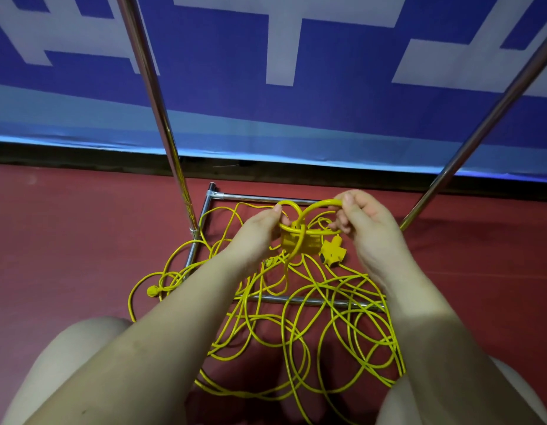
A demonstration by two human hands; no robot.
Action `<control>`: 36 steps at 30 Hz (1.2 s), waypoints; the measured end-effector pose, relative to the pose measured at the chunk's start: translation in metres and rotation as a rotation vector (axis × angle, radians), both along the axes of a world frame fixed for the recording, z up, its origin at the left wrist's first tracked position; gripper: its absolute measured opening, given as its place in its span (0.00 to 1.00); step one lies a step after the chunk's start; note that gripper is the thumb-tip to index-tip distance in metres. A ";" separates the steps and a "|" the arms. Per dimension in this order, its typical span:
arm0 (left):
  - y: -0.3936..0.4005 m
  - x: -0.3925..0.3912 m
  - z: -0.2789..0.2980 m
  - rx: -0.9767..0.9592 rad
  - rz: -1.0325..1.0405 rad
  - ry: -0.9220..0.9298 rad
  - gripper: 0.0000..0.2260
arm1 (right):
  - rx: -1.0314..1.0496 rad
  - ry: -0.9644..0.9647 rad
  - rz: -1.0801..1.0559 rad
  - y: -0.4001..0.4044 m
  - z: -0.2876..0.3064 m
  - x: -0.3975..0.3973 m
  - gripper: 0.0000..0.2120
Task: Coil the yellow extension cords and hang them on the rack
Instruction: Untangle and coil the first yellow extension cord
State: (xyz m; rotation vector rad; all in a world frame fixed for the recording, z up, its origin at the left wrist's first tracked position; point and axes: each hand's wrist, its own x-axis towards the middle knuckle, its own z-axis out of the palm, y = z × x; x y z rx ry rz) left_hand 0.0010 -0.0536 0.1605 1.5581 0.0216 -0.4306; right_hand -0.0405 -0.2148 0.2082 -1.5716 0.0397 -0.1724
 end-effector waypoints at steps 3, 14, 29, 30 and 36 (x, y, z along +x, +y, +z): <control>-0.005 -0.002 -0.001 -0.121 0.019 0.139 0.17 | 0.096 0.024 0.041 0.002 -0.003 -0.001 0.09; -0.016 -0.015 -0.001 -0.066 -0.064 0.294 0.26 | 0.221 0.076 0.015 0.006 0.008 0.002 0.14; -0.008 -0.004 0.002 0.094 0.164 0.115 0.12 | 0.206 0.186 -0.034 0.009 0.004 0.005 0.14; -0.005 -0.002 0.001 0.123 0.189 0.069 0.13 | 0.182 0.192 -0.043 0.004 0.004 0.007 0.14; 0.005 0.005 0.008 0.367 0.247 -0.189 0.14 | -0.161 0.192 -0.062 -0.001 0.000 0.008 0.12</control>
